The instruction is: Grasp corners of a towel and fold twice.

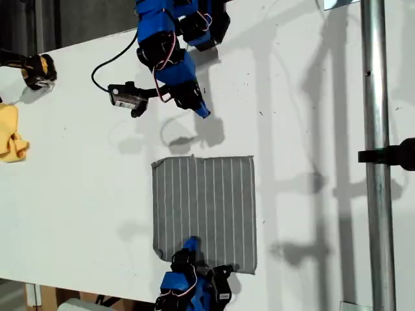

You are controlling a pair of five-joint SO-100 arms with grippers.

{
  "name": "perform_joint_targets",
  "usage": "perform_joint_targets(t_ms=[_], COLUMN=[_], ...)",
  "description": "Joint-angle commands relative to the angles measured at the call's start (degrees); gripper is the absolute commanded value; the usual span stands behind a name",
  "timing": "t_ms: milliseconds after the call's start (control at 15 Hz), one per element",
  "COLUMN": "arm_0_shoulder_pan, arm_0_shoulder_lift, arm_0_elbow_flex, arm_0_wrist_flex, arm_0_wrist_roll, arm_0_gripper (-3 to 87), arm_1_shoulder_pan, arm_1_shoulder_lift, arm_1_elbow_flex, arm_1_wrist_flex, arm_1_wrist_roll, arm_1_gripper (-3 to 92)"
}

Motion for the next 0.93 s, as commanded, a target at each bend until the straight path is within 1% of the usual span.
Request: perform_joint_targets(t_ms=[0,467,800,867], arm_0_shoulder_pan=[-0.8,-0.9,-0.9,-0.8], arm_0_shoulder_lift=[0.3,0.3,0.3,0.3], arm_0_elbow_flex=[0.2,0.2,0.2,0.2], arm_0_wrist_flex=[0.0,0.0,0.0,0.0], arm_0_wrist_roll=[-0.6,-0.6,-0.6,-0.7], arm_0_gripper=[-1.0,-1.0,-1.0,-1.1], arm_1_shoulder_pan=[-1.4,-5.7,-6.0,-6.1], arm_1_shoulder_lift=[-6.0,-21.4,-21.6,-20.9], arm_1_elbow_flex=[-11.4,-27.8,-25.7,-23.8], arm_1_wrist_flex=[0.5,-3.8,-9.7,-12.7], arm_1_wrist_roll=[-1.3,-1.2,-0.6,-2.6], arm_1_gripper=[-0.2,-0.2,-0.2,-0.2])
